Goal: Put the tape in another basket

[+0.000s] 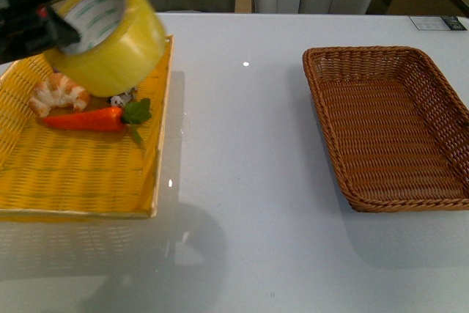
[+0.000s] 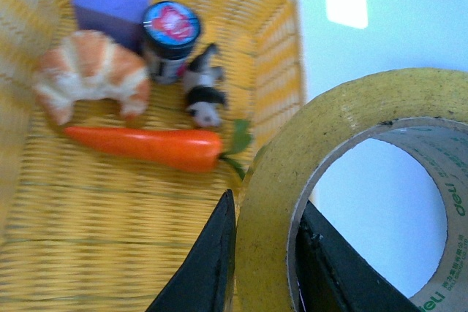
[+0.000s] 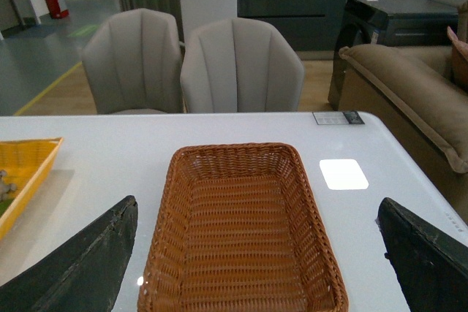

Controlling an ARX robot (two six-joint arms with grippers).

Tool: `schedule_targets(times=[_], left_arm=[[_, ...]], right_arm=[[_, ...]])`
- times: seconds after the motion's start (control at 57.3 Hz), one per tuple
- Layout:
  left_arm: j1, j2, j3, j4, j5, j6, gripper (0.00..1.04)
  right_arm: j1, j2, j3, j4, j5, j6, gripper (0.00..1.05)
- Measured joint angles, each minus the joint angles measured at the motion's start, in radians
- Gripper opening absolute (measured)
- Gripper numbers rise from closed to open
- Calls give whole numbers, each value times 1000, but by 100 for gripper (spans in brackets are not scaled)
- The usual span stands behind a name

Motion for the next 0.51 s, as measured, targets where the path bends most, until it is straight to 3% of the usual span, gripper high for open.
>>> schedule_targets(times=[0.105,0.297,0.454,0.506], left_arm=[[-152,-23,47,-29,-31,-55,16],[-344,-24,93,-53,-68,-111,16],[-415,-24,104,-64,-66,-137,16],[-420,-24,104,-65,-72,-138,16]], right_arm=[[0,0,0,0,0,0,96],[0,0,0,0,0,0,96],[0,2,1,-2,4,4,96],[31,66,48,-133,84,79,96]])
